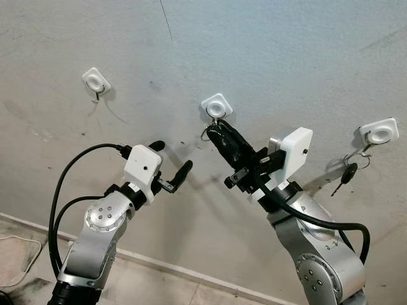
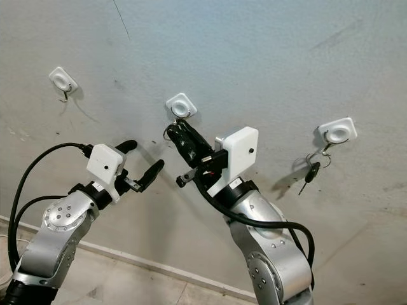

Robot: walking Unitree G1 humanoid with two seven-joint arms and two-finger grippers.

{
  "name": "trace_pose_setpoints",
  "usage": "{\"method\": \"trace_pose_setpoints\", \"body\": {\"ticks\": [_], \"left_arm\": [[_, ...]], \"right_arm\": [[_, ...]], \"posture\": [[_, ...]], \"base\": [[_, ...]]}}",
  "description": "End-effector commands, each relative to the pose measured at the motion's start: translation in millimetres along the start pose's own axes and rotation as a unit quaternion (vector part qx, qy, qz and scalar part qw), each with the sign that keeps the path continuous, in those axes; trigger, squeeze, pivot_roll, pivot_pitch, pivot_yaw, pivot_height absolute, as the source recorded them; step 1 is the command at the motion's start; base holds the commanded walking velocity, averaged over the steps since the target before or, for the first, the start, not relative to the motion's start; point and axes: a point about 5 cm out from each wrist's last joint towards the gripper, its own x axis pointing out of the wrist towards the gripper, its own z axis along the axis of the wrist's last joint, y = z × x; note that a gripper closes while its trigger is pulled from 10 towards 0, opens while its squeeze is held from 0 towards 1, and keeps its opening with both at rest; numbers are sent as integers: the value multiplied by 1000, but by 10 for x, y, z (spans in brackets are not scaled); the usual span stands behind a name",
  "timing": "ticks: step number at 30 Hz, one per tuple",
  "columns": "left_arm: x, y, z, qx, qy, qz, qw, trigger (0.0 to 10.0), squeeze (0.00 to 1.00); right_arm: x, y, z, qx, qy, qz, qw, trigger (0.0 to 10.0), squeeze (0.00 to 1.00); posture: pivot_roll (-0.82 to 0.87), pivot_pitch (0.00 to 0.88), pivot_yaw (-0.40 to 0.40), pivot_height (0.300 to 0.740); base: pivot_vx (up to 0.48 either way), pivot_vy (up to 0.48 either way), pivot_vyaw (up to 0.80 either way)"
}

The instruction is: Hang keys on a hook

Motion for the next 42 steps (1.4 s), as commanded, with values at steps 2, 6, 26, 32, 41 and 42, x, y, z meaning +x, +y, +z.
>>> {"method": "trace_pose_setpoints", "body": {"ticks": [2,6,26,32,41,42], "left_arm": [[64,32,132,15,-27,3,1000,10000,0],[70,28,139,15,-29,3,999,10000,0],[119,-34,311,14,-62,-10,998,10000,0],[128,-42,395,8,-79,-8,997,10000,0],[77,-53,255,6,-60,-13,998,10000,0],[77,-53,255,6,-60,-13,998,10000,0]], "right_arm": [[116,42,80,0,-20,13,1000,10000,0],[191,67,109,3,-31,21,999,10000,0],[221,-28,-161,1,0,6,1000,10000,0],[214,-41,-166,-5,-2,4,1000,10000,0],[275,-117,-29,-27,-31,-12,999,10000,0],[275,-117,-29,-27,-31,-12,999,10000,0]], "posture": [[189,0,4,740],[193,0,1,740],[200,0,-7,740],[200,0,-10,740],[199,0,-15,740],[199,0,-15,740]], "base": [[0,0,0],[0,0,0],[0,0,0],[0,0,0],[0,0,0],[0,0,0]]}}
